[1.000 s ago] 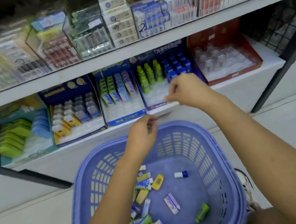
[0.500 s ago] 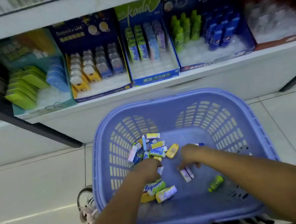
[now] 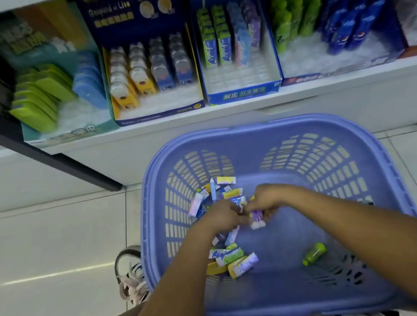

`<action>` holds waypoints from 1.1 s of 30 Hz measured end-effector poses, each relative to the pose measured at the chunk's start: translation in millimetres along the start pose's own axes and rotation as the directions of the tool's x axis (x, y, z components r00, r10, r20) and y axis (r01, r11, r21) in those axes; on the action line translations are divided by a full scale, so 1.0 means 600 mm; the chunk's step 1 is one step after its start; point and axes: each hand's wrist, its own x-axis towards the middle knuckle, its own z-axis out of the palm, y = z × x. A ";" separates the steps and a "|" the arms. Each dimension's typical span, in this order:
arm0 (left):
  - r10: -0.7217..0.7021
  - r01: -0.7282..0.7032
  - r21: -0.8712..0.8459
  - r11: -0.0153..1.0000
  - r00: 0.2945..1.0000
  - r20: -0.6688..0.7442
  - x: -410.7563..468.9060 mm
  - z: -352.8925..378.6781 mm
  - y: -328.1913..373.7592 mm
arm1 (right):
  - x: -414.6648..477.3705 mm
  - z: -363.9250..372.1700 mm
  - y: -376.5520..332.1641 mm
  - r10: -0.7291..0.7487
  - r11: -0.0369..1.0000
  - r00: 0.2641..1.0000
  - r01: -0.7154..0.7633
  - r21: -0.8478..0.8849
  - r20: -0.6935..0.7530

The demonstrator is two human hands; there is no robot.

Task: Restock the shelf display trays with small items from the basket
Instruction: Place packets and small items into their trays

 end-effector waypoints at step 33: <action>0.072 -0.495 -0.832 0.250 0.867 -0.494 -0.190 -0.258 0.112 | -0.268 -0.320 -0.229 -0.378 0.729 0.173 0.661 -0.178 -0.909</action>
